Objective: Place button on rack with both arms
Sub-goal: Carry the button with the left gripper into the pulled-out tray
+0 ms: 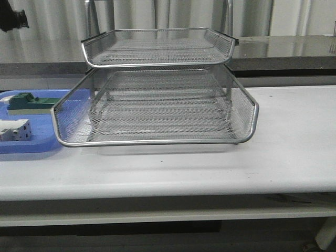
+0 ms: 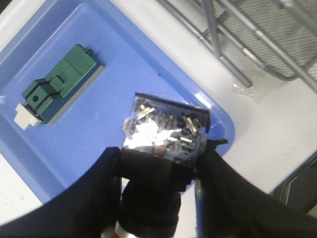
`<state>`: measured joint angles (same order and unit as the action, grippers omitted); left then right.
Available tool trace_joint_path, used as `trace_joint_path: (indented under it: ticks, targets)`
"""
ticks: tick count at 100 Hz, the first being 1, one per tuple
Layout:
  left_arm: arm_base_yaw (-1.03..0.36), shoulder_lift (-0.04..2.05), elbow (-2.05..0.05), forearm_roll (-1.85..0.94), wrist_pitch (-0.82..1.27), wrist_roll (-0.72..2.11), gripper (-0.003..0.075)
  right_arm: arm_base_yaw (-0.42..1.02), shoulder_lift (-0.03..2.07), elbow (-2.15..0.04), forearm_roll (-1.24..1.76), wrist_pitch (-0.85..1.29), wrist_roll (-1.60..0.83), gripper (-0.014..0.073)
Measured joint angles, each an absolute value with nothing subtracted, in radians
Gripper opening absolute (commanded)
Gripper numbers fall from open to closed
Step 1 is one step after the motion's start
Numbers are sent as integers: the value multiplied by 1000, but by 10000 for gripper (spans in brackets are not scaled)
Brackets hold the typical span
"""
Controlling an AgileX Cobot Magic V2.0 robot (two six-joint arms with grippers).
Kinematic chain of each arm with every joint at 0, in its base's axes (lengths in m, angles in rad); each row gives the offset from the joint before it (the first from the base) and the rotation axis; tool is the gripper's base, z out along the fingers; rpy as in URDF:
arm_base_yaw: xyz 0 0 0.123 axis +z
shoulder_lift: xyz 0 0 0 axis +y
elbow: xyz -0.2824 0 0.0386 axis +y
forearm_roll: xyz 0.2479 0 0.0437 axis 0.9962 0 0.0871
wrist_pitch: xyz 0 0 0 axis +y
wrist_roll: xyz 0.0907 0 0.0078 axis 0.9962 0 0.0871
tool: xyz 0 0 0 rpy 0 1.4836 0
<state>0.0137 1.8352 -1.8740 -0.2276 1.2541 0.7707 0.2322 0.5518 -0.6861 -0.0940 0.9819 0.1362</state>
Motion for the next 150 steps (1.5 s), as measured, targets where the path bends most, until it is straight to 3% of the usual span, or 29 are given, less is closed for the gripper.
trace_joint_path:
  ticks: [33, 81, 150]
  targets:
    - [-113, 1631, -1697, -313, 1257, 767, -20, 232, 552, -686, -94, 982, 136, -67]
    - [-498, 1767, -1682, -333, 1200, 767, -20, 232, 552, -686, -94, 982, 136, -67]
    - [-547, 1954, -1680, -282, 992, 767, -20, 232, 552, -686, -94, 982, 134, -67]
